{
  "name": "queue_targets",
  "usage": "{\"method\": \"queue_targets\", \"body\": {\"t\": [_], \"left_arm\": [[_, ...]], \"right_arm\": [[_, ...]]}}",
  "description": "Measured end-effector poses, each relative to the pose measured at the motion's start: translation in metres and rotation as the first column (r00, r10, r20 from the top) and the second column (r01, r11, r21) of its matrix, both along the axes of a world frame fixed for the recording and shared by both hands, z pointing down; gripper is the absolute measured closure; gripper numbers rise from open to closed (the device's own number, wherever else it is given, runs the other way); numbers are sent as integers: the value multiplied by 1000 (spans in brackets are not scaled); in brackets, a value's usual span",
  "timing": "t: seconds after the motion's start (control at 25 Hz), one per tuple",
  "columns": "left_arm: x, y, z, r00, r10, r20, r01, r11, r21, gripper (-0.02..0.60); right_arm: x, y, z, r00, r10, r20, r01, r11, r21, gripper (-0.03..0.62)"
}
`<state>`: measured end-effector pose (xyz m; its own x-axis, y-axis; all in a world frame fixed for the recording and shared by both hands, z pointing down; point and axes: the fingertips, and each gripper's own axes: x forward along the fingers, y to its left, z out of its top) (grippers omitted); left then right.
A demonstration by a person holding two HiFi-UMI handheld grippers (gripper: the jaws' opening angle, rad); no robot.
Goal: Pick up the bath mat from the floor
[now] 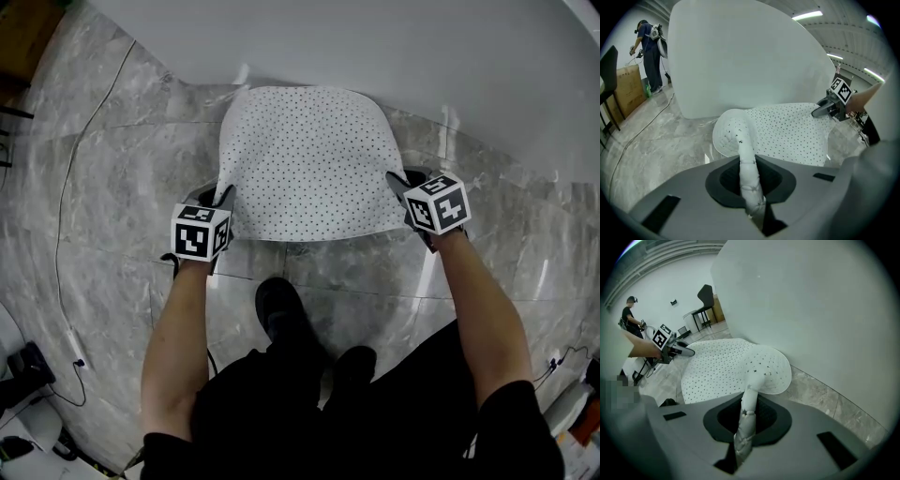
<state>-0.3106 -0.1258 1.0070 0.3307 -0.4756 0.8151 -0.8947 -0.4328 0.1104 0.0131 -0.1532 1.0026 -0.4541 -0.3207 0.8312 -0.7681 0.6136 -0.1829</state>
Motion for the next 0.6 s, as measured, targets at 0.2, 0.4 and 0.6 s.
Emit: {"method": "queue_targets", "body": {"t": [0.2, 0.4, 0.6], "left_arm": [[6, -5, -8, 1000, -10, -23, 10, 1000, 16, 534], [13, -6, -8, 999, 24, -35, -23, 999, 30, 534], [24, -8, 0, 998, 59, -35, -58, 998, 26, 534]], "right_arm": [[-4, 8, 4, 1000, -19, -10, 19, 1000, -13, 557], [2, 3, -5, 1000, 4, -2, -4, 1000, 9, 557], [7, 6, -2, 1000, 15, -8, -15, 1000, -2, 557]]}}
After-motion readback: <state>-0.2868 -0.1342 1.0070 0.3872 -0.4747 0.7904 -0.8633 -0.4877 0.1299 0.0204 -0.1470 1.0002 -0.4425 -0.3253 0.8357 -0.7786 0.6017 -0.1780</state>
